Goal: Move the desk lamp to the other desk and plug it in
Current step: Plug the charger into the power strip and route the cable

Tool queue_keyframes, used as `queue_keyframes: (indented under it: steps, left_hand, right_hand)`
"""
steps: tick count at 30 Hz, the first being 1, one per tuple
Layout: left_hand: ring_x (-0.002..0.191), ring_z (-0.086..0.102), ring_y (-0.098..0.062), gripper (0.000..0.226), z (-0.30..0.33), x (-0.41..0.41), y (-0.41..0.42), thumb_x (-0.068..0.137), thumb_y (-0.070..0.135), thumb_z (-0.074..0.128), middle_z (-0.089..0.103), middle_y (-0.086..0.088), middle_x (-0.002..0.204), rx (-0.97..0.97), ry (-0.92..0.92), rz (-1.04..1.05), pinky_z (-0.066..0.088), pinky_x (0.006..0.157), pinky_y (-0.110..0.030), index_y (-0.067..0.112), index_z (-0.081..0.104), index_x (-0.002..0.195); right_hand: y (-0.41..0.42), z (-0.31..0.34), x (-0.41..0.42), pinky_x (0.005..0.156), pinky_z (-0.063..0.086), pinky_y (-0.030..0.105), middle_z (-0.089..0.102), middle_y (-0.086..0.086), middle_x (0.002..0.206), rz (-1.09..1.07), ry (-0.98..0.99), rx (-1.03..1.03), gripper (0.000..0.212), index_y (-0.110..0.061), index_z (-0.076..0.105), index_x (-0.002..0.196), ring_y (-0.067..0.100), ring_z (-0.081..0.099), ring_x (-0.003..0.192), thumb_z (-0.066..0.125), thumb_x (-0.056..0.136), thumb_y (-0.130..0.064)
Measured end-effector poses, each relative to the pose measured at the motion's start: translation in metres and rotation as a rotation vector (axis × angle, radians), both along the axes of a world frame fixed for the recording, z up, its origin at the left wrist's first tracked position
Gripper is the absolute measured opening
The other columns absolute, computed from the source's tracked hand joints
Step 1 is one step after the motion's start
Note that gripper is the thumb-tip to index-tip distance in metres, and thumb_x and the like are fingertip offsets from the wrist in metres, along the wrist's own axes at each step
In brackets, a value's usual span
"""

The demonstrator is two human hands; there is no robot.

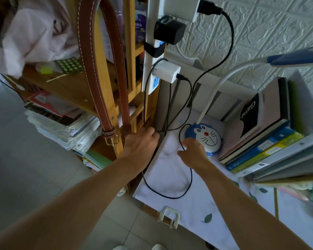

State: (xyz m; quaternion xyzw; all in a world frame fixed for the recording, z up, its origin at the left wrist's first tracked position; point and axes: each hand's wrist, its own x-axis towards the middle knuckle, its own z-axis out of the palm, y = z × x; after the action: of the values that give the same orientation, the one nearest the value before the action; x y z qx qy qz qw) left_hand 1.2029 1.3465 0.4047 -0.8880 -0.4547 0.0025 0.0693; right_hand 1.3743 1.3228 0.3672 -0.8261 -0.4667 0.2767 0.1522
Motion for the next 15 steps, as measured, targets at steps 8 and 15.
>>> queue_keyframes:
  steps: [8, 15]
  left_hand:
    - [0.089, 0.056, -0.024, 0.030, -0.008, 0.005, -0.003, 0.086, 0.001, 0.049, 0.052, -0.007, 0.109, -0.027, -0.044, 0.002, 0.047, 0.055, -0.034, 0.011, 0.051, 0.114]
    - [0.093, 0.057, -0.024, 0.029, -0.006, 0.001, -0.001, 0.085, 0.000, 0.049, 0.056, -0.006, 0.107, 0.034, -0.020, 0.003, 0.037, 0.054, -0.031, 0.011, 0.056, 0.111]
  right_hand:
    - [-0.014, -0.035, 0.014, 0.075, 0.048, 0.031, 0.058, 0.020, 0.115, -0.055, -0.124, -0.169, 0.033, 0.002, 0.047, 0.115, 0.033, 0.059, 0.103, 0.056, 0.083, -0.003]
    - [-0.001, -0.052, -0.005, 0.077, 0.049, 0.031, 0.057, 0.020, 0.118, -0.127, -0.027, -0.221, 0.035, 0.002, 0.047, 0.118, 0.034, 0.059, 0.106, 0.051, 0.083, 0.000]
